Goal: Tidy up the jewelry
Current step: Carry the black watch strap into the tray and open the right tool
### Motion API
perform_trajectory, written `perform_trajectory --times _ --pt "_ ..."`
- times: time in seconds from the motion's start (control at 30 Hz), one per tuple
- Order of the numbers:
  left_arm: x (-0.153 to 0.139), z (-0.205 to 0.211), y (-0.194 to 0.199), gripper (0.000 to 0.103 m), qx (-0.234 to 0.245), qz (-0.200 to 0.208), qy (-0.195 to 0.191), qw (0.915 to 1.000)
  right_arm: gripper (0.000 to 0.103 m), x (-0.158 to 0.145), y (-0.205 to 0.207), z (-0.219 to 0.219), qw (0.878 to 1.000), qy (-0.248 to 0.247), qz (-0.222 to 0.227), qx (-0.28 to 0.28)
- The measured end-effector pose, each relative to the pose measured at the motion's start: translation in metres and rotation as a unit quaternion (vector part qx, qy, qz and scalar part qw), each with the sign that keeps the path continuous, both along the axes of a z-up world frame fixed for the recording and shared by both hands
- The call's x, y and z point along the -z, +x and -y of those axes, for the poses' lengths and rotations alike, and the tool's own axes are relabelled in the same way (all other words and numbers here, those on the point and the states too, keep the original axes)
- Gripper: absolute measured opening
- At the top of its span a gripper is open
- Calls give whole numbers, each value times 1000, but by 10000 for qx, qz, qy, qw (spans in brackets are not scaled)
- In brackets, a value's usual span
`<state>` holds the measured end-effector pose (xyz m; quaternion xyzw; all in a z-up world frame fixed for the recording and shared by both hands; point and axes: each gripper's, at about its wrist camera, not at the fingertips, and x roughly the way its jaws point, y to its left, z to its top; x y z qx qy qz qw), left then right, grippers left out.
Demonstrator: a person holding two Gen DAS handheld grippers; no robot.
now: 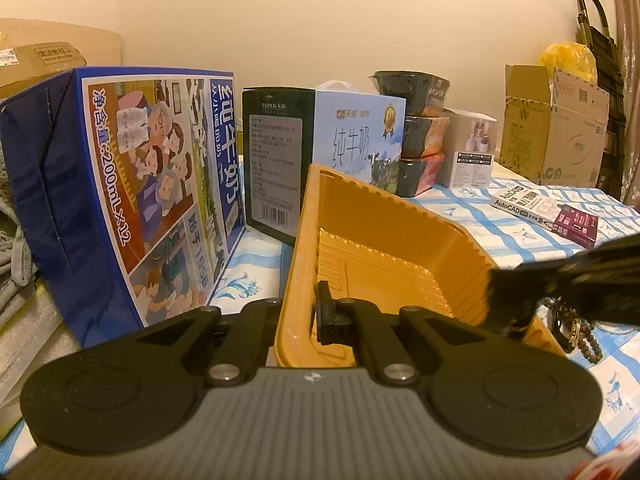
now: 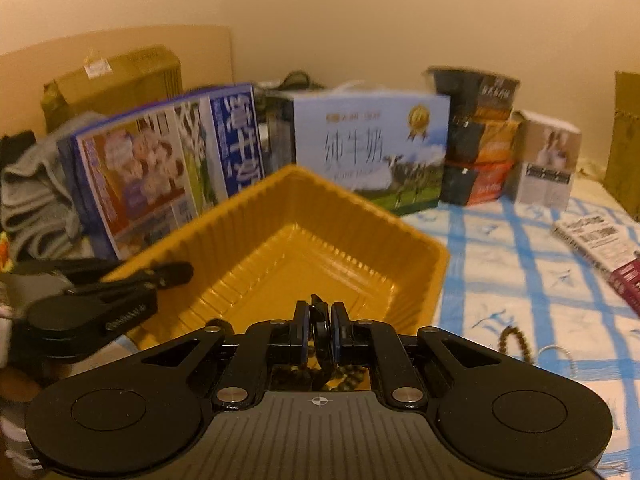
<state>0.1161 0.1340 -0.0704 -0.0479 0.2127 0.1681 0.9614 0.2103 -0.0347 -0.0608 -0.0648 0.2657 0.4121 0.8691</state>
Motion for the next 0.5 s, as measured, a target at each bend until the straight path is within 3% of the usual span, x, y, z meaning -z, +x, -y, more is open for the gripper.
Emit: perform_trajectory --times 0.2,0.3,0.37,0.43,0.5 --pt "1 0 1 5 -10 -5 -13 10000 11 13 12 -9 9996 -124 -153 220" --pt "2 -1 1 5 -22 -32 -22 10000 14 11 12 -4 9992 41 -218 336" --pt "3 -1 0 5 -21 -34 -19 10000 32 8 9 2 9989 101 -220 393" --pt "3 -1 1 5 -25 -38 -26 10000 43 5 3 13 9984 207 -252 462" --pt "4 -1 0 5 -28 -40 -14 10000 44 4 -4 27 9973 335 -295 579"
